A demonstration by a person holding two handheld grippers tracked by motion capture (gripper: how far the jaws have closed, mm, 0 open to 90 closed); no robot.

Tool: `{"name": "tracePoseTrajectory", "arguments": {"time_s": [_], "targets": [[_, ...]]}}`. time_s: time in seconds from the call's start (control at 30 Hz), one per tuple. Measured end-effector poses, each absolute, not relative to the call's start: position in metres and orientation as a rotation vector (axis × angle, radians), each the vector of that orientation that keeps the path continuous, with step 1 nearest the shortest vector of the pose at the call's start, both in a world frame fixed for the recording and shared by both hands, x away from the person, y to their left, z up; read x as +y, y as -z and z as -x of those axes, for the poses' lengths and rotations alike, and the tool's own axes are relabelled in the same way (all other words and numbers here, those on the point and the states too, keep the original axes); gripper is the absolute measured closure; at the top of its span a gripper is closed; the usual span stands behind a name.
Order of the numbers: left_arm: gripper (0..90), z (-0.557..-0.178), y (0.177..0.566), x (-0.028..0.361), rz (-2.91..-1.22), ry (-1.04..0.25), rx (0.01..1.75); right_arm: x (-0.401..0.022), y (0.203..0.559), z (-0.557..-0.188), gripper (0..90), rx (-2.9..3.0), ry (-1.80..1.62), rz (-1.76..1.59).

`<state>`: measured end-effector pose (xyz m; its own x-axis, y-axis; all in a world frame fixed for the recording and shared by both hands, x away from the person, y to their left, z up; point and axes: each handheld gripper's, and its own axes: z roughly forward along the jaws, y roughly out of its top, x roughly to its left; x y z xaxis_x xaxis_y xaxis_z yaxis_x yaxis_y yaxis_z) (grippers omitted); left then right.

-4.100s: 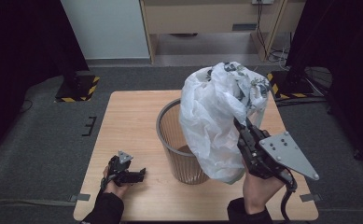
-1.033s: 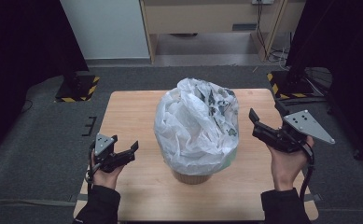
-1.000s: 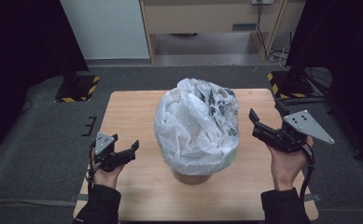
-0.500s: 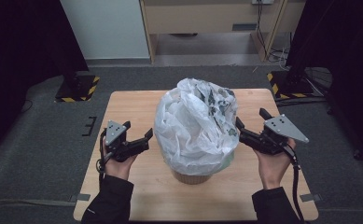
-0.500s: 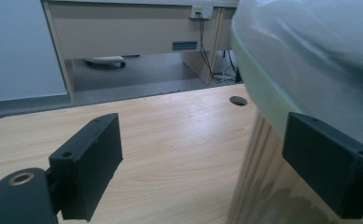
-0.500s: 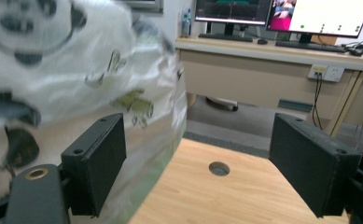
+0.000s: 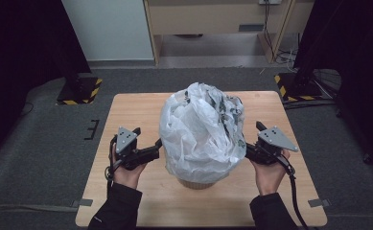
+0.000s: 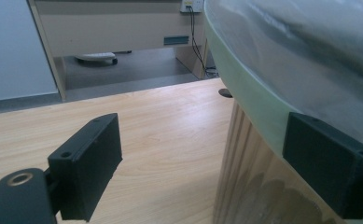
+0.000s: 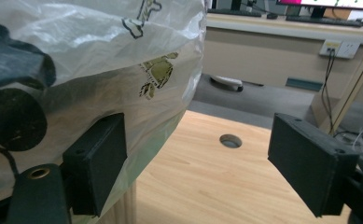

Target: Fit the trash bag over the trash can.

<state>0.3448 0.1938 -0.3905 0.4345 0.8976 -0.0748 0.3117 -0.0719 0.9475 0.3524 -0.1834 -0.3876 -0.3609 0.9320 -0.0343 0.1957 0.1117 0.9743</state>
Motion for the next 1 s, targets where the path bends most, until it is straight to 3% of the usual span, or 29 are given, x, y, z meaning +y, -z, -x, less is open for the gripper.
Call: {"name": "tracePoseTrajectory", "arguments": {"time_s": [0.3,0.7,0.9,1.0], "targets": [[11.0,-0.345,0.401,0.194,-1.651,-0.681,1.092,-0.191,0.392,-0.353,19.8,1.664,-1.295,-1.137],[11.0,-0.339,0.41,0.218,-1.66,-0.702,1.141,-0.23,0.35,-0.346,24.2,1.521,-1.391,-1.139],[11.1,-0.336,0.43,0.23,-1.702,-0.692,1.189,-0.238,0.326,-0.343,29.2,1.498,-1.437,-1.074],[11.2,-0.334,0.444,0.233,-1.737,-0.686,1.206,-0.241,0.317,-0.341,36.9,1.505,-1.497,-1.046]]}}
